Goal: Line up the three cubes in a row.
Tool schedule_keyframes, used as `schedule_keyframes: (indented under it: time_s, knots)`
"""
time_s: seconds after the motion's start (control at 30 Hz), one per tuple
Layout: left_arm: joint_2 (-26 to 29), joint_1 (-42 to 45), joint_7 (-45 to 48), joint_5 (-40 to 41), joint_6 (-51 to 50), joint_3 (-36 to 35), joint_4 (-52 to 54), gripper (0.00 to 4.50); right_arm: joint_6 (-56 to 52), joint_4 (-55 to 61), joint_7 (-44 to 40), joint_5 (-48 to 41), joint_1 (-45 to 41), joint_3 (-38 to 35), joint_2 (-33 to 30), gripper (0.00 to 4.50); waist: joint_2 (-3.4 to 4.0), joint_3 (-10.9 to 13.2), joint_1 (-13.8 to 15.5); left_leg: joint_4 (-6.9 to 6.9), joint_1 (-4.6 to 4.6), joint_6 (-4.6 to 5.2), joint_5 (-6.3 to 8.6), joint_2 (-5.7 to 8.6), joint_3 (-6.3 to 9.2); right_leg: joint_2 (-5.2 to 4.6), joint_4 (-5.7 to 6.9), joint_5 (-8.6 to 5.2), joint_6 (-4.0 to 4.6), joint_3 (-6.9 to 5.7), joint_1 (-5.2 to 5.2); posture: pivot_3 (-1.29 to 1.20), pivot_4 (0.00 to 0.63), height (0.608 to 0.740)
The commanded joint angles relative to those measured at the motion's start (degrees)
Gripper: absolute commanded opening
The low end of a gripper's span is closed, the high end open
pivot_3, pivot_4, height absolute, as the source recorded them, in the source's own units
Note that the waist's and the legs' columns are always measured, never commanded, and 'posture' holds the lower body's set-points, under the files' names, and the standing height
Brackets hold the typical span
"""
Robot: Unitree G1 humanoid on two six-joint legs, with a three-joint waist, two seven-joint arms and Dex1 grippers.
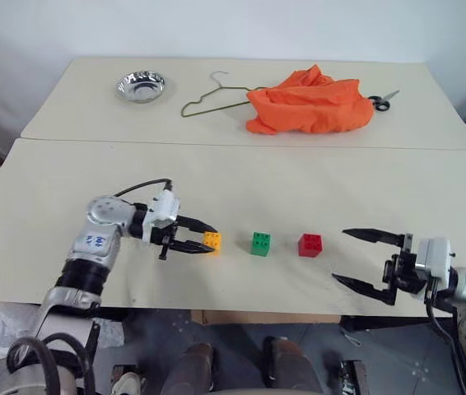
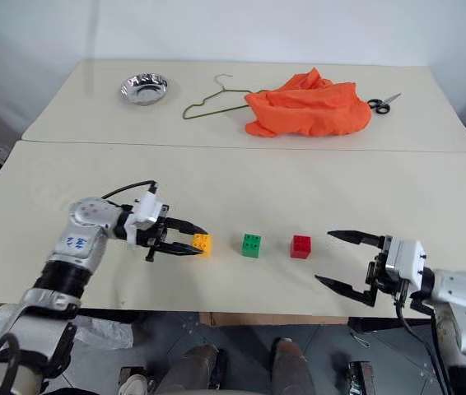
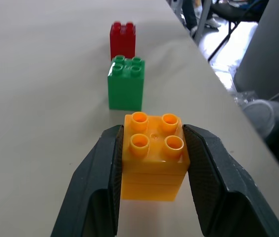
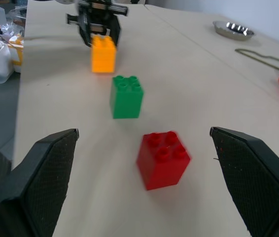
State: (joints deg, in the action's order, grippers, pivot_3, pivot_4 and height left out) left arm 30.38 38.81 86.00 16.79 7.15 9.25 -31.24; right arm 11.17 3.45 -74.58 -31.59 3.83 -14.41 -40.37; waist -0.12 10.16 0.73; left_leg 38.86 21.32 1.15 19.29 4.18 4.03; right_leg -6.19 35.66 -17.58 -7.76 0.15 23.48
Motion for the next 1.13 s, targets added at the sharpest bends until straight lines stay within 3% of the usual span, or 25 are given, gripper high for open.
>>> schedule_keyframes:
  time_s: [0.03, 0.37, 0.53, 0.63, 0.93, 1.13]
  knots:
    - [-0.43, 2.45, 3.54, -1.62, 5.31, -0.09, -5.40, 1.47, 0.53, 2.74, 1.18, -0.97, 0.65, -2.24, -0.17, 4.50, 0.00, 0.00, -0.14, 0.05, 0.00, 0.00, 0.00, 0.01, -0.02, 0.03, -0.02, 0.00, -0.01, 0.01, 0.00, 0.00, 0.150, 0.740]
    - [-2.04, 3.07, 2.88, -0.64, 5.18, -1.03, -9.45, 1.47, 0.18, 3.08, 1.30, -1.14, 2.33, -2.01, -0.46, 4.50, 0.00, 0.00, 0.57, 0.13, -0.02, 0.02, 0.00, 0.02, -0.01, 0.07, 0.04, 0.01, -0.02, 0.07, -0.02, 0.00, 0.150, 0.740]
    - [-1.70, 1.47, 0.37, 2.84, -3.53, -3.94, -4.14, 3.08, 0.16, 1.47, 0.11, -1.11, 0.93, -1.73, -0.93, 4.50, -0.01, 0.00, 0.51, 0.13, -0.01, 0.04, 0.00, 0.04, -0.01, 0.08, 0.07, 0.01, -0.02, 0.08, -0.02, 0.00, 0.150, 0.740]
    - [1.63, -1.49, -1.01, 5.42, -4.98, -8.70, 1.77, 3.99, -1.16, 0.22, -1.54, -2.23, -2.10, -1.79, -1.97, 4.50, -0.02, 0.01, 0.15, 0.13, 0.00, 0.04, 0.00, 0.00, -0.01, -0.01, 0.16, 0.01, -0.02, 0.11, 0.01, 0.00, 0.150, 0.740]
    - [14.80, -16.95, -5.89, 9.08, -9.15, -21.94, 18.37, 3.99, -3.64, -6.61, -12.94, -3.11, -9.86, -2.50, -10.84, 4.50, 0.03, 0.02, -0.65, 0.02, -0.04, -0.02, 0.00, -0.07, 0.04, -0.12, 0.00, -0.01, 0.03, 0.14, 0.00, 0.00, 0.150, 0.740]
    - [18.03, -24.45, -11.69, 6.76, -7.81, -25.91, 22.27, 3.99, -2.73, -11.73, -16.04, -1.15, -15.45, -0.81, -13.43, 4.50, 0.06, 0.03, -0.47, 0.02, -0.02, 0.01, 0.01, 0.00, 0.13, -0.24, -0.06, -0.02, 0.04, 0.21, -0.07, 0.00, 0.150, 0.740]
